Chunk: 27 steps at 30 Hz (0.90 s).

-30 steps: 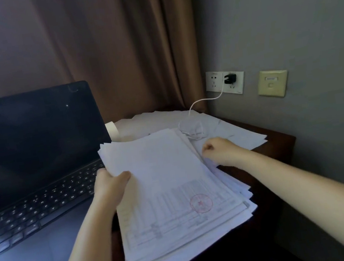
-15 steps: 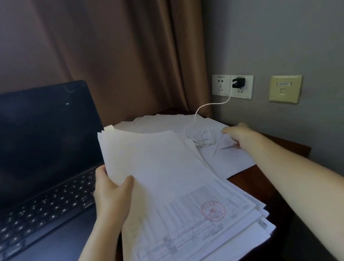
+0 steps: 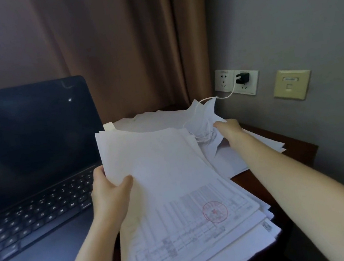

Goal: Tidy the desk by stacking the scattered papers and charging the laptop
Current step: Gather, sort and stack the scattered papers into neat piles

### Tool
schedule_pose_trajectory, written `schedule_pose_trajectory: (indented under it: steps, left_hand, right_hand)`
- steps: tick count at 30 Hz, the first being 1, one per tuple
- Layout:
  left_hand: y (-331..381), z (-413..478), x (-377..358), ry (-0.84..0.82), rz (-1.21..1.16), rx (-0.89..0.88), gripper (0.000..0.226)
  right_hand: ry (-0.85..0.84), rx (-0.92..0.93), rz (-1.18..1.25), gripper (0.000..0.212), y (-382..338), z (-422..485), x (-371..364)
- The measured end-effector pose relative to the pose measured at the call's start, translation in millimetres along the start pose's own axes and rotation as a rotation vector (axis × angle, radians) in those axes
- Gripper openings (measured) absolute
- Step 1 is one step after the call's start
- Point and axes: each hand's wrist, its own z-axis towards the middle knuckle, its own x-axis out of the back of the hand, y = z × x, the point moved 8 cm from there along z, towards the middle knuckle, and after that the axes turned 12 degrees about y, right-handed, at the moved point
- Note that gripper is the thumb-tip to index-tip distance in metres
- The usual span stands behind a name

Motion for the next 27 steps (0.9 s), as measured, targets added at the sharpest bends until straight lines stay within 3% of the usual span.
schedule_pose_trajectory:
  steps: [3,10,13,17,22,27]
  left_hand:
    - [0,1,-1,-0.002,0.002,-0.002,0.039]
    - [-1,2,-1,-0.009,-0.011,0.005,0.037]
    - [-3,3,-1,-0.013,-0.013,0.014,0.036]
    - [-4,4,-1,-0.010,-0.008,0.008,0.035]
    - [-3,5,-1,-0.007,0.001,0.006,0.034]
    - [-2,2,1,-0.005,0.001,0.013,0.033]
  right_hand:
    - [0.015,0.006,-0.009,0.017,-2,1,1]
    - [0.015,-0.105,0.268,0.044,6,-1,-6]
    - [0.047,-0.127,0.342,0.033,9,-7,-7]
    - [0.053,-0.106,0.272,0.042,5,-2,-12]
    - [0.153,-0.038,0.180,0.042,0,0,-3]
    - [0.327,-0.034,0.277,0.032,10,-7,55]
